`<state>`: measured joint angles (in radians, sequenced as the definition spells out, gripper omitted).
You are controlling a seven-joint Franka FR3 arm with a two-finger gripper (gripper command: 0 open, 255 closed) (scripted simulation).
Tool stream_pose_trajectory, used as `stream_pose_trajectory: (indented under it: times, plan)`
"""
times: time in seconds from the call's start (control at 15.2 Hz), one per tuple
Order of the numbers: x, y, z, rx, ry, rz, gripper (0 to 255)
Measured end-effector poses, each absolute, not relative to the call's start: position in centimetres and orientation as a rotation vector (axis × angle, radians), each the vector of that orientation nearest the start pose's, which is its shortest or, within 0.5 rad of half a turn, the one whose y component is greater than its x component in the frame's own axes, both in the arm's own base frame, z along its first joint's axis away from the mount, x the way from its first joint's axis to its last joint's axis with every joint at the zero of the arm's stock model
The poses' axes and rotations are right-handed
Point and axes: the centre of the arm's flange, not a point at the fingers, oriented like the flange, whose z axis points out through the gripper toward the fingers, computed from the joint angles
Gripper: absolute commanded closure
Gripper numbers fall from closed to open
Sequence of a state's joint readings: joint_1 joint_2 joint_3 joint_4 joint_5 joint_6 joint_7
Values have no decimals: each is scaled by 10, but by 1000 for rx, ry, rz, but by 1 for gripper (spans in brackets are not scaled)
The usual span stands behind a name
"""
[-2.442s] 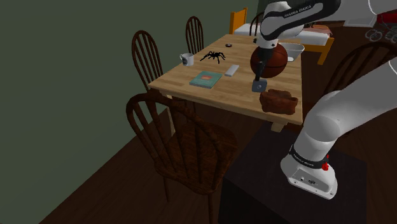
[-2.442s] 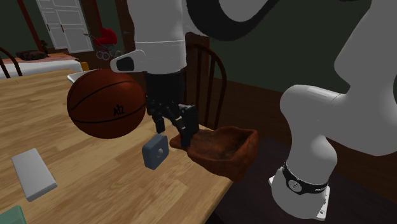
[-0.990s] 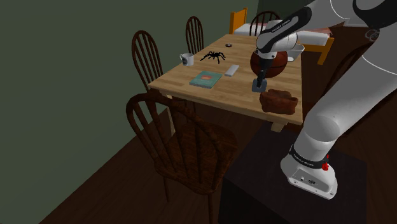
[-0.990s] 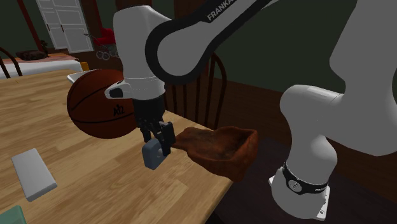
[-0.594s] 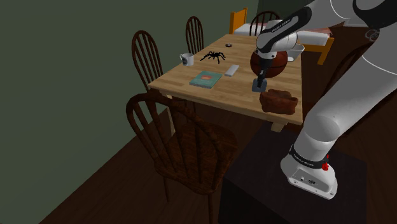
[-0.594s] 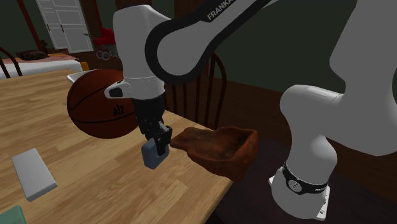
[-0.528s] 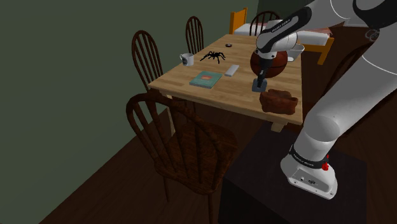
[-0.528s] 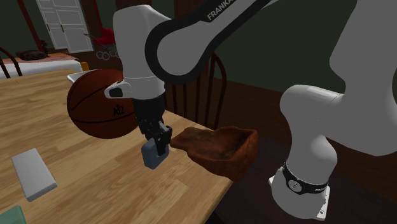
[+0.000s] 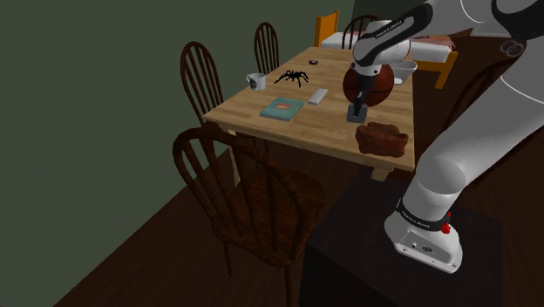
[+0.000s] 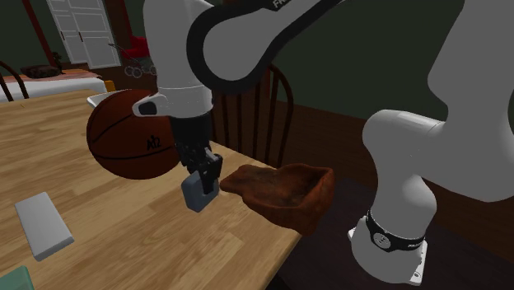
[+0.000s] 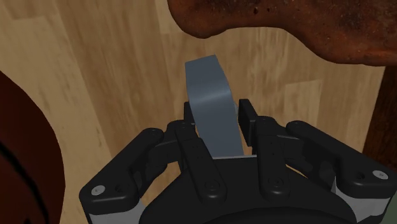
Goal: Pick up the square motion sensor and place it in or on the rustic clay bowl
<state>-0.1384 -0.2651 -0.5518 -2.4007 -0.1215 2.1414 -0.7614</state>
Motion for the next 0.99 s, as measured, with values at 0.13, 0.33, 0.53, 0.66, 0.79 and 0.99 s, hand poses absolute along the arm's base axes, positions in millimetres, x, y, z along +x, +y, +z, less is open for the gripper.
stream_pose_trajectory:
  times: [0.13, 0.33, 0.53, 0.66, 0.79, 0.99]
  plan:
    - [348, -295, 409, -3086, -242, -5, 255]
    - [349, -295, 425, -3087, -242, -5, 255]
    - [348, -297, 441, -3087, -242, -5, 255]
    - [348, -297, 452, -3087, -242, -5, 255]
    - [349, -297, 462, -3087, -242, -5, 255]
    - [349, -297, 478, -3087, -242, -5, 255]
